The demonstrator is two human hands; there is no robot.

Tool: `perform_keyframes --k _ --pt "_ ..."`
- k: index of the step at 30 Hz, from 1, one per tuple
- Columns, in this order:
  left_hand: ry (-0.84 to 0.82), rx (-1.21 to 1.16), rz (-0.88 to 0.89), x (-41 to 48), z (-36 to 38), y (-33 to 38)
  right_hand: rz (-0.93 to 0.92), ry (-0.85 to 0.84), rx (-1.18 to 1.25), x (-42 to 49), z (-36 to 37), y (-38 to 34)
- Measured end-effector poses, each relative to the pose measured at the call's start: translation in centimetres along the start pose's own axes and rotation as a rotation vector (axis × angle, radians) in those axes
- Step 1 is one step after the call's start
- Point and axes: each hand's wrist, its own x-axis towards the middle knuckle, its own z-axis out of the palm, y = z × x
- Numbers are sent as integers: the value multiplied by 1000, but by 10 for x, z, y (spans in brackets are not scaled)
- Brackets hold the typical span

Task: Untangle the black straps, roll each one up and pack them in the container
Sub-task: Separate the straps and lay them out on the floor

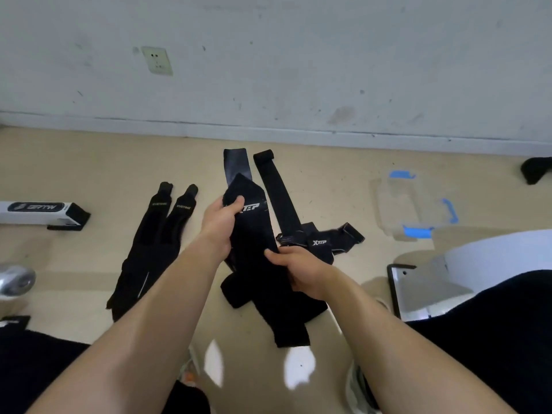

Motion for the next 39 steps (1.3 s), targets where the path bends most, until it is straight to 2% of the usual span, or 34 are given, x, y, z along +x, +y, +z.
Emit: perform_keyframes --k 6,11,16,23,29,39 --pt "8 52 -139 39 2 -54 10 392 -160 41 -53 22" --pt "5 90 -222 78 7 -94 124 644 -231 90 -123 49" --pt "14 92 -297 115 5 -127 170 767 -307 142 -166 68" --pt "23 103 -378 143 -1 -157 221 826 -461 194 -182 83" --pt "11 114 -390 147 -2 -163 186 867 -350 204 -179 80" --pt "1 182 -309 114 0 -118 40 552 -14 157 -165 31"
